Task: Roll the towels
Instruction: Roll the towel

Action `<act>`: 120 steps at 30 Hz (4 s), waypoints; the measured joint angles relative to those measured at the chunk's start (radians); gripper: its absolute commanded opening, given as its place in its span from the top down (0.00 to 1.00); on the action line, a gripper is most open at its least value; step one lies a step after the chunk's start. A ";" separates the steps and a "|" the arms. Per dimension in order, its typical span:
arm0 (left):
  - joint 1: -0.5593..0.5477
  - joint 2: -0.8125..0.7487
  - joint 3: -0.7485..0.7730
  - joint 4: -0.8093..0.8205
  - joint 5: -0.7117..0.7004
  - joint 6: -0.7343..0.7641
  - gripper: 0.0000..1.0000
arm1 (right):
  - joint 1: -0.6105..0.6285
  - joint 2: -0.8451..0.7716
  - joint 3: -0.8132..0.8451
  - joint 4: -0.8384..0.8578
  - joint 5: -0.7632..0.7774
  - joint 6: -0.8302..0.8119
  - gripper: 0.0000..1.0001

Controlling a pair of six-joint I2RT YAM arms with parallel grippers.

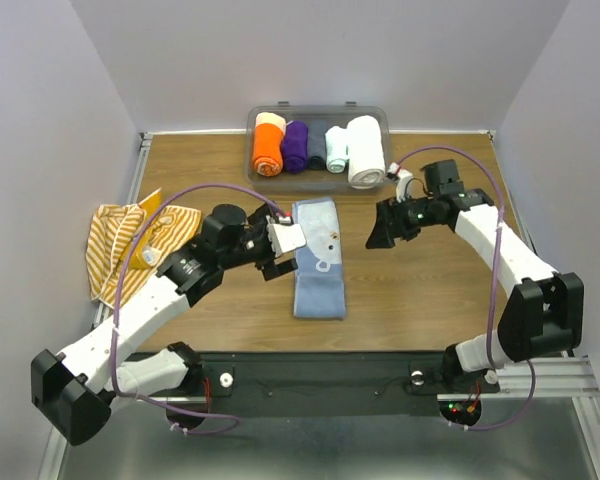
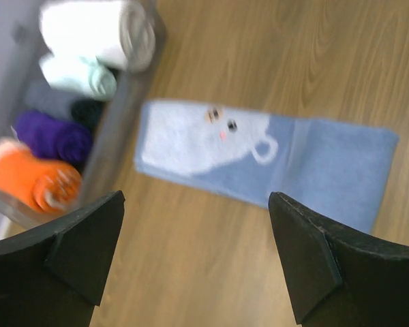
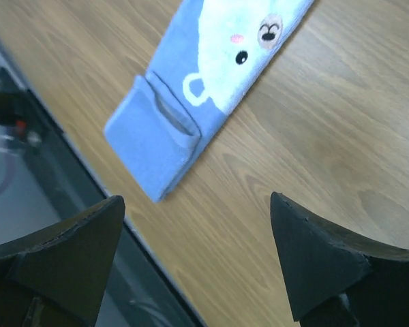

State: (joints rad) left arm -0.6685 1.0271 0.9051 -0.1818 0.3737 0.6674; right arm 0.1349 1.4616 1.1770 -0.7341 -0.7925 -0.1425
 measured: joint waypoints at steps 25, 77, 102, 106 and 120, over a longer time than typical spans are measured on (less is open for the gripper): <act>-0.598 0.100 -0.451 0.285 -0.449 0.098 0.07 | 0.087 0.026 -0.060 0.260 0.191 0.121 0.00; -0.210 0.541 0.047 -0.177 0.206 0.010 1.00 | 0.068 -0.161 -0.071 0.000 0.074 -0.211 0.02; 0.011 0.945 0.367 -0.452 0.518 0.042 0.95 | 0.187 -0.302 -0.237 -0.192 0.192 -0.538 0.18; 0.011 0.947 0.369 -0.464 0.530 0.042 0.95 | 0.262 -0.272 -0.237 -0.143 0.225 -0.520 0.19; 0.013 1.027 0.435 -0.541 0.579 0.055 0.94 | 0.766 -0.126 -0.266 0.214 0.596 -0.391 0.19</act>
State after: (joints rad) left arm -0.6552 2.0541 1.3403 -0.7223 0.9531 0.7227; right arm 0.9012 1.3361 0.9115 -0.5201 -0.1963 -0.5335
